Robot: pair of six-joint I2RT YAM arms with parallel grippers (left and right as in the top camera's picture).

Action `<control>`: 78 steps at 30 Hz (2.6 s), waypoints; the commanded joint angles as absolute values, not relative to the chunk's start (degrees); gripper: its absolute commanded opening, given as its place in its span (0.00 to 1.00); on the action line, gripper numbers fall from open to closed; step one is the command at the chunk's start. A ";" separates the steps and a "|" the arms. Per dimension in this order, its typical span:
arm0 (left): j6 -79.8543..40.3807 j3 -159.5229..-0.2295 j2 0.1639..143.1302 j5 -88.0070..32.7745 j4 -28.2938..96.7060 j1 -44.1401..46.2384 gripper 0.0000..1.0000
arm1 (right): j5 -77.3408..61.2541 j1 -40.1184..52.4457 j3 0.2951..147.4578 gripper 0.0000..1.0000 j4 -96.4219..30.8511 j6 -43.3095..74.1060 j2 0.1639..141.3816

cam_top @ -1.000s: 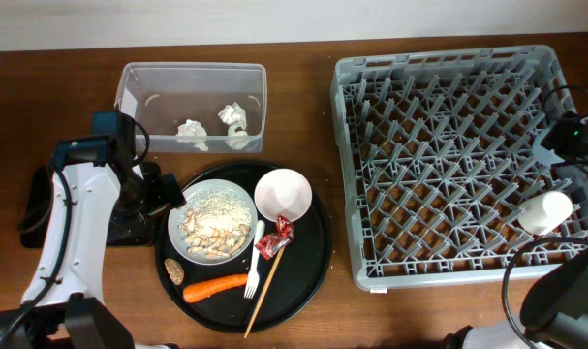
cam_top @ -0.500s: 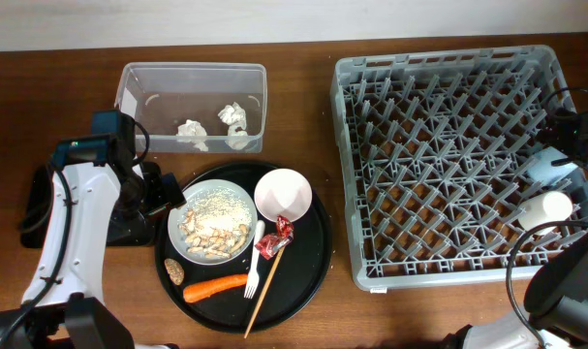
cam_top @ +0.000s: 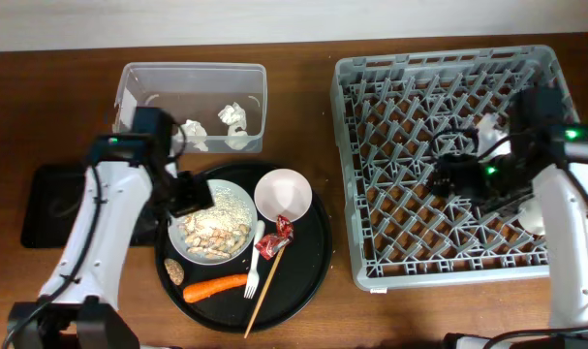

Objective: Sort waste into correct bins and load items into the dishwasher rack
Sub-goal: 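Grasp the red wrapper with the left gripper and drop in bin, then grasp the pink bowl with the right gripper and lift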

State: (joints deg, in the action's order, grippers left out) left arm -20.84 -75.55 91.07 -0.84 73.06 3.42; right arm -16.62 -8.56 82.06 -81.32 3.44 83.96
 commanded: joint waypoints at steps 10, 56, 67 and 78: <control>-38.41 -75.07 101.01 -4.60 60.18 37.47 0.99 | -11.35 -2.63 76.27 0.94 -82.32 6.90 79.42; -22.65 -101.32 104.01 7.55 89.78 9.23 0.99 | -10.68 -2.63 76.27 0.98 -82.39 4.69 79.42; -22.02 -101.27 103.79 8.05 92.75 -1.32 0.99 | -9.89 35.31 85.84 0.98 -68.90 9.87 83.77; -19.64 -70.30 83.68 2.35 78.39 -14.41 0.99 | 0.58 36.32 89.36 0.97 -56.01 17.02 109.21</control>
